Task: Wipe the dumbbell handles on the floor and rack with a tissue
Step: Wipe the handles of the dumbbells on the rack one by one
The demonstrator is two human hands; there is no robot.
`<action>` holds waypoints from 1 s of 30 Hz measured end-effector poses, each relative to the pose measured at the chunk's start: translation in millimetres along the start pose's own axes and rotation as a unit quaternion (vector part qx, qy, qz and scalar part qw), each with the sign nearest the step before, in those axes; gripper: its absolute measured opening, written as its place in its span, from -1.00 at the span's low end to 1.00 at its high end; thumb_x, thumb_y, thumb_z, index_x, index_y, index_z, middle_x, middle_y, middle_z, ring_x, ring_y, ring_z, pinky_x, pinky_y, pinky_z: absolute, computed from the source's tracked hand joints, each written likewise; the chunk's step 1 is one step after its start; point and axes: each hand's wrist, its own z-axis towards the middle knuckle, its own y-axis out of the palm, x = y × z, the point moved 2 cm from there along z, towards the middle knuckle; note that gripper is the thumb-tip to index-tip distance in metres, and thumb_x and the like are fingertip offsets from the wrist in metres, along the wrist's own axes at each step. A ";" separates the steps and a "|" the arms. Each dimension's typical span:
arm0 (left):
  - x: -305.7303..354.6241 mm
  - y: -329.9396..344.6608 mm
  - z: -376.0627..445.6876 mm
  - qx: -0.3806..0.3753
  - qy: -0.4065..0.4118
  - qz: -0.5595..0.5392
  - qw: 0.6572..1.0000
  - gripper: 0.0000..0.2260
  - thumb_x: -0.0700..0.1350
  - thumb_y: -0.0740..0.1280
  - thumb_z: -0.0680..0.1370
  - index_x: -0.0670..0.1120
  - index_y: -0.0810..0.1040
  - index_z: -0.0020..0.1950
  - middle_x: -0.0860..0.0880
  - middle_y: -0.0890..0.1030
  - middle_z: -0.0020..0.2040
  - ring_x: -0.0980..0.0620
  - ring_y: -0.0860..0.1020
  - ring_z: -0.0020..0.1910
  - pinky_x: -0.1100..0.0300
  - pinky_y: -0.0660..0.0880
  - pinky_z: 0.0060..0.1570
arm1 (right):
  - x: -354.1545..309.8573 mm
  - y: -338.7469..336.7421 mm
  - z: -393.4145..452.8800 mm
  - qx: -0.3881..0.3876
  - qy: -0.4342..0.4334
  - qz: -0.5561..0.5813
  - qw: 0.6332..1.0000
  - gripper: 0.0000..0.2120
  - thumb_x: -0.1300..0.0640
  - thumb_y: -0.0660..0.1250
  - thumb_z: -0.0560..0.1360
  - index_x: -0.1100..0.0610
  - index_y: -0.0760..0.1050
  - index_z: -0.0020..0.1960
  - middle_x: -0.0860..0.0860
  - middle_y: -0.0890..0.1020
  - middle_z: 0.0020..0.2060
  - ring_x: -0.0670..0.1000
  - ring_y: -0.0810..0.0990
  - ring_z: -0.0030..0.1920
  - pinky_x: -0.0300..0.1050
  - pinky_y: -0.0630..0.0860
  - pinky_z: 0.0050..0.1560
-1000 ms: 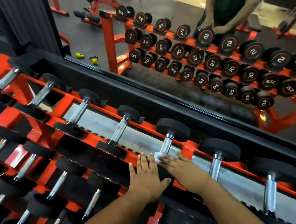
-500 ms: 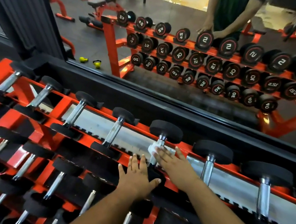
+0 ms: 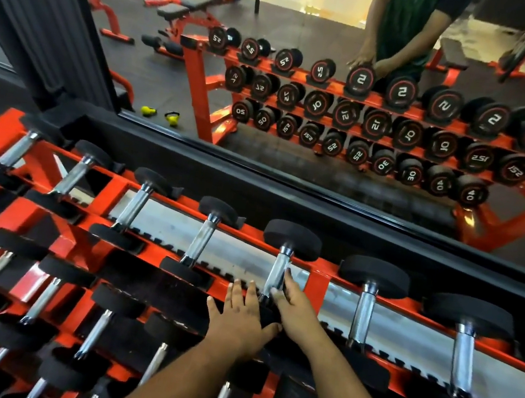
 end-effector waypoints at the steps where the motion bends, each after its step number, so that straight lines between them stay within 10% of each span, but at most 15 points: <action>1: -0.3 -0.4 -0.3 0.000 0.000 -0.001 1.000 -0.11 0.40 0.09 0.58 -0.05 -0.30 0.64 -0.18 -0.25 0.64 -0.11 -0.26 0.62 -0.34 -0.26 0.51 | -1.1 2.2 5.1 0.012 0.003 0.020 1.000 -0.40 0.10 0.23 0.67 0.03 0.06 0.63 -0.11 0.32 0.48 -0.14 0.30 0.43 -0.21 0.27 0.41; 10: -1.4 -1.6 -0.8 -0.001 0.004 -0.002 1.000 -0.10 0.41 0.09 0.57 -0.05 -0.31 0.64 -0.18 -0.25 0.64 -0.11 -0.26 0.62 -0.33 -0.25 0.51 | 4.6 5.9 27.0 0.192 0.076 0.204 0.957 -0.84 0.19 0.37 0.59 0.01 0.56 0.14 -0.01 0.66 0.07 0.03 0.63 0.10 -0.07 0.56 0.12; 22: -2.6 0.1 1.1 0.009 0.009 -0.008 1.000 -0.12 0.40 0.10 0.58 -0.04 -0.28 0.64 -0.18 -0.23 0.64 -0.10 -0.27 0.62 -0.30 -0.26 0.52 | -3.2 7.5 1.6 0.053 0.097 0.138 0.984 -0.69 0.36 0.21 0.61 0.13 0.62 0.21 -0.02 0.74 -0.03 -0.03 0.70 0.03 -0.07 0.62 0.12; 30: -3.7 -0.7 0.6 0.006 0.011 0.005 1.000 -0.12 0.40 0.07 0.58 -0.06 -0.29 0.64 -0.19 -0.23 0.64 -0.10 -0.27 0.62 -0.31 -0.27 0.51 | -27.9 -0.2 27.7 0.177 0.103 0.241 0.949 -0.57 0.38 0.26 0.58 0.12 0.48 0.40 -0.03 0.63 0.15 -0.08 0.59 0.07 -0.20 0.49 0.00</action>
